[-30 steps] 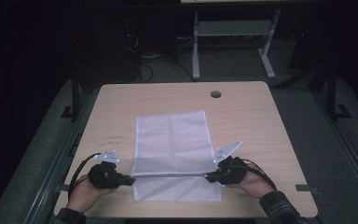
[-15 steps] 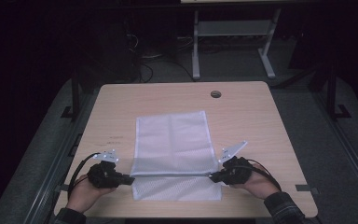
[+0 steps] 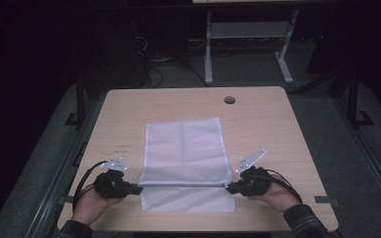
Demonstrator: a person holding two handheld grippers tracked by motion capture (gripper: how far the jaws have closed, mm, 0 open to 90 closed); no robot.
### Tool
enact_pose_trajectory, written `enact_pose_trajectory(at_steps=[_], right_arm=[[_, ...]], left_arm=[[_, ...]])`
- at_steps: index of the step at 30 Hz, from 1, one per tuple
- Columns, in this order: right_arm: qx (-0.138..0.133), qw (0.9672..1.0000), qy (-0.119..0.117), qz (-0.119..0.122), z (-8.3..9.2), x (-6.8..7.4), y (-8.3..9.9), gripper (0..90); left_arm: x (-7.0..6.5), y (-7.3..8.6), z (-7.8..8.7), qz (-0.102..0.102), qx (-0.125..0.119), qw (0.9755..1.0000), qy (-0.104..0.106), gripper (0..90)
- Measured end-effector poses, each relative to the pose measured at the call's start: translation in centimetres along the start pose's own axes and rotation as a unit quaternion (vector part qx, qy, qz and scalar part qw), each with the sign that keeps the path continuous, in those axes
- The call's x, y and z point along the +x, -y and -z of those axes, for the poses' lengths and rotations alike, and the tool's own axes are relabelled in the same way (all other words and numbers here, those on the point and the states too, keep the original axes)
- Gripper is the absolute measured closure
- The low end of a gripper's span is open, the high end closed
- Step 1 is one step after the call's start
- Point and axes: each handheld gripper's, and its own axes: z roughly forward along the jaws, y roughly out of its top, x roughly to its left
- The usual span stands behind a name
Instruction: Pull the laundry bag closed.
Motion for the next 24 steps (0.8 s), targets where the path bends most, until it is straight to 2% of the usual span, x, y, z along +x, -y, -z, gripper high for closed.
enact_pose_trajectory(at_steps=[7,10,15,18,24], right_arm=[[-0.004,0.9999,-0.004,-0.010,0.0,-0.1,0.2,84.8],[-0.014,0.9998,0.001,-0.013,0.1,-0.1,0.3,77.0],[-0.028,0.9994,0.013,-0.018,0.3,-0.1,0.3,59.3],[-0.038,0.9987,0.032,-0.016,0.5,0.0,0.3,46.9],[-0.055,0.9965,0.061,-0.018,1.0,-0.3,0.5,35.0]], left_arm=[[0.1,0.1,-0.3,-0.005,-0.006,1.0000,0.000,84.0],[0.2,0.1,-0.3,-0.004,-0.009,1.0000,-0.001,72.8],[0.0,0.1,0.1,-0.009,-0.022,0.9995,-0.018,54.4],[0.0,0.1,0.4,-0.010,-0.028,0.9991,-0.029,45.1],[0.2,0.3,0.9,-0.012,-0.038,0.9979,-0.051,29.1]])
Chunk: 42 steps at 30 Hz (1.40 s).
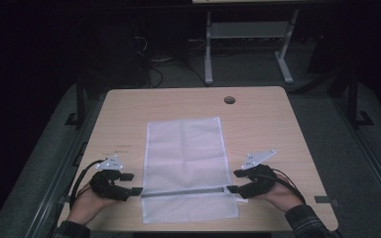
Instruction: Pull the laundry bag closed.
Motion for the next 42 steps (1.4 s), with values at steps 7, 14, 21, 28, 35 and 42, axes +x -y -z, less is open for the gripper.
enact_pose_trajectory(at_steps=[7,14,21,28,35,42], right_arm=[[-0.025,0.9985,0.048,-0.008,0.8,-0.8,0.4,20.2],[-0.049,0.9942,0.091,-0.029,2.1,-2.2,1.2,14.2],[-0.068,0.9883,0.126,-0.052,3.2,-3.7,2.2,13.5],[-0.075,0.9831,0.149,-0.076,3.7,-5.0,3.4,13.5],[-0.074,0.9790,0.164,-0.096,3.9,-6.3,4.7,13.5],[-0.072,0.9737,0.180,-0.120,4.1,-7.6,5.9,13.5]], left_arm=[[0.5,0.4,0.4,0.001,-0.007,0.9997,-0.022,13.9],[1.0,0.8,0.9,0.004,-0.013,0.9989,-0.045,13.0],[2.0,1.7,1.3,0.019,-0.012,0.9973,-0.069,13.5],[2.9,2.6,1.5,0.035,-0.019,0.9949,-0.092,13.6],[3.7,3.4,1.6,0.056,-0.021,0.9905,-0.123,13.8],[4.4,4.0,1.9,0.074,-0.032,0.9878,-0.133,14.0]])
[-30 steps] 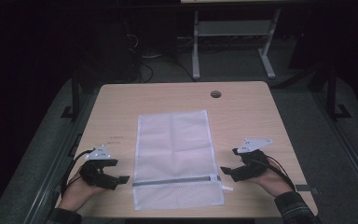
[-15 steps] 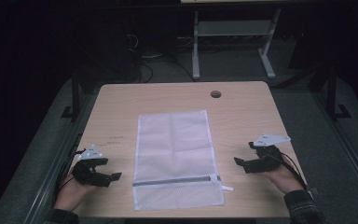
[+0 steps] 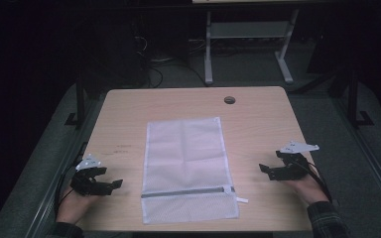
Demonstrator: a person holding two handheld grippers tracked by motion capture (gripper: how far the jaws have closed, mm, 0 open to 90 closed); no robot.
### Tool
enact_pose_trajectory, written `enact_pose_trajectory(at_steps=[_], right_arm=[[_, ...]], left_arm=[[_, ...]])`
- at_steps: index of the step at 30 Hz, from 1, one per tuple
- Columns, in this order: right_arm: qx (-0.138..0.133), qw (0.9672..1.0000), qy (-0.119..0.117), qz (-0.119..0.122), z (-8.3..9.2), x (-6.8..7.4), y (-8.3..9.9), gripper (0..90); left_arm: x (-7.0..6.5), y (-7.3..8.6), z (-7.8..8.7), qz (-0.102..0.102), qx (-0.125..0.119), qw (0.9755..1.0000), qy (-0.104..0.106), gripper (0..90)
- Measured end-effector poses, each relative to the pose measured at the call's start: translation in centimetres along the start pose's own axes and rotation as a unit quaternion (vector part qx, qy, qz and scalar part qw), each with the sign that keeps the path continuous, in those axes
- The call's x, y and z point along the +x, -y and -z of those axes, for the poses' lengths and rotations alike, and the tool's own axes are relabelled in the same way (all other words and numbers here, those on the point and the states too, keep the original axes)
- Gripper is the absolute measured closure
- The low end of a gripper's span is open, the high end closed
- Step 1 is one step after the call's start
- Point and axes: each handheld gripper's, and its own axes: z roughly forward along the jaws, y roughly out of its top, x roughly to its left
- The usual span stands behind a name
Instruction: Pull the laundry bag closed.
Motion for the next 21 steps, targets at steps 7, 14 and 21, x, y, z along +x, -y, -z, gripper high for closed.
enact_pose_trajectory(at_steps=[7,14,21], right_arm=[[-0.006,0.9999,0.006,-0.008,0.14,-0.42,0.12,13.5],[-0.008,0.9999,0.006,-0.007,0.18,-0.40,0.08,13.5],[-0.010,0.9999,0.005,-0.007,0.35,-0.38,0.06,13.4]], left_arm=[[0.13,0.15,-0.22,-0.002,0.005,1.0000,0.001,14.0],[0.12,0.12,-0.18,-0.003,0.004,1.0000,0.002,14.1],[0.06,-0.02,-0.38,-0.010,0.008,0.9999,0.001,13.9]])
